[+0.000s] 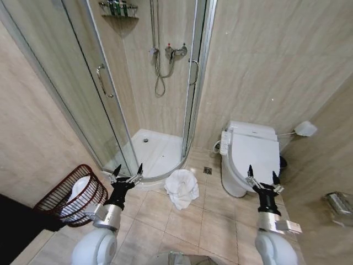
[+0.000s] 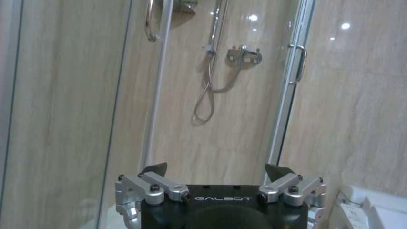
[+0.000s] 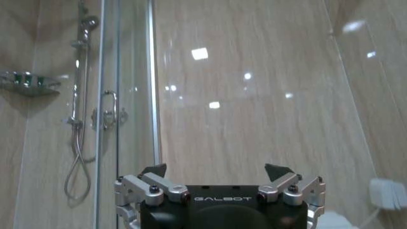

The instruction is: Discard the used towel into the hamper.

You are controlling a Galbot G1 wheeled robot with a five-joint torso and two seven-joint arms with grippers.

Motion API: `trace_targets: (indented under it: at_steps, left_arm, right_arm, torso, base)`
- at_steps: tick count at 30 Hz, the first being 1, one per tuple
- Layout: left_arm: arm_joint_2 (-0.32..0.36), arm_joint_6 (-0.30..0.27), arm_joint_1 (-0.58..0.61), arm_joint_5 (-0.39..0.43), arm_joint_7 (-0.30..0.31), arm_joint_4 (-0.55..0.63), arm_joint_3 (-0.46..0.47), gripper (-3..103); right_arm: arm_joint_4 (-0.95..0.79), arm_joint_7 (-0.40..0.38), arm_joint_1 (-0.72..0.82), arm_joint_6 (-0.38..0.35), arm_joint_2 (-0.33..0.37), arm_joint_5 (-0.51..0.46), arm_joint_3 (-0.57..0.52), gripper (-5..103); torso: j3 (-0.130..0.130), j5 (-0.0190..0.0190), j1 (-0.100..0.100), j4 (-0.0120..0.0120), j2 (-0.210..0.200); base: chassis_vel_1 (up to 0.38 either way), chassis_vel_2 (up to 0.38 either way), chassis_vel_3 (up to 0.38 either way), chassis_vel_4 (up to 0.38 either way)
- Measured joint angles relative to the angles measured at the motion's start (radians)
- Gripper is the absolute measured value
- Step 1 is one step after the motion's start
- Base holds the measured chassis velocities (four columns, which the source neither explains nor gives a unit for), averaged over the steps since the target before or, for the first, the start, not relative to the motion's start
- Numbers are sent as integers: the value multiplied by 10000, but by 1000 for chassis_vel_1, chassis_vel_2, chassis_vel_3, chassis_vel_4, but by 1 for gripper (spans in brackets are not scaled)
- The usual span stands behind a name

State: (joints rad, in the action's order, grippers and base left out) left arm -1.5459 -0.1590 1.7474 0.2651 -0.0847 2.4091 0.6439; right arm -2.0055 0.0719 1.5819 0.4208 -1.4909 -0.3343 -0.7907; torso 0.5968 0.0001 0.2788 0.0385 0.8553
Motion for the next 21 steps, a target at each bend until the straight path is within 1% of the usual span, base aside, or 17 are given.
trace_targets:
  at_steps: [1, 2, 9, 11, 16, 19, 21]
  left_arm:
    - [0, 0, 0, 0, 0, 0, 0, 100]
    - [0, 0, 0, 0, 0, 0, 0, 100]
    - [0, 0, 0, 0, 0, 0, 0, 100]
    - [0, 0, 0, 0, -1, 0, 0, 100]
    - [0, 0, 0, 0, 0, 0, 0, 100]
    - [0, 0, 0, 0, 0, 0, 0, 100]
    - [0, 0, 0, 0, 0, 0, 0, 100]
  right_arm:
    - [13, 5, -55, 151, -24, 39, 21, 100]
    - [13, 5, -55, 151, -24, 39, 21, 100]
    - [216, 153, -386, 610, 29, 67, -15, 100]
    - [279, 354, -489, 731, 97, -49, -13, 100]
    - [351, 732, -691, 738, 238, -171, -7, 100]
    - [327, 872, -651, 277, 289, -125, 45, 100]
    - [341, 913, -656, 206, 290, -125, 47, 100]
  torso:
    - [-42, -3, -27, 0, -67]
    - [-42, -3, -27, 0, -67]
    - [-233, -1, -170, 0, -402]
    - [-293, -1, -217, 0, -506]
    - [-406, -1, -296, 1, -701]
    - [-496, -1, -369, -1, -865]
    - [-534, -1, -396, 0, -928]
  base:
    - [0, 0, 0, 0]
    - [0, 0, 0, 0]
    - [0, 0, 0, 0]
    - [0, 0, 0, 0]
    - [0, 0, 0, 0]
    - [0, 0, 0, 0]
    - [0, 0, 0, 0]
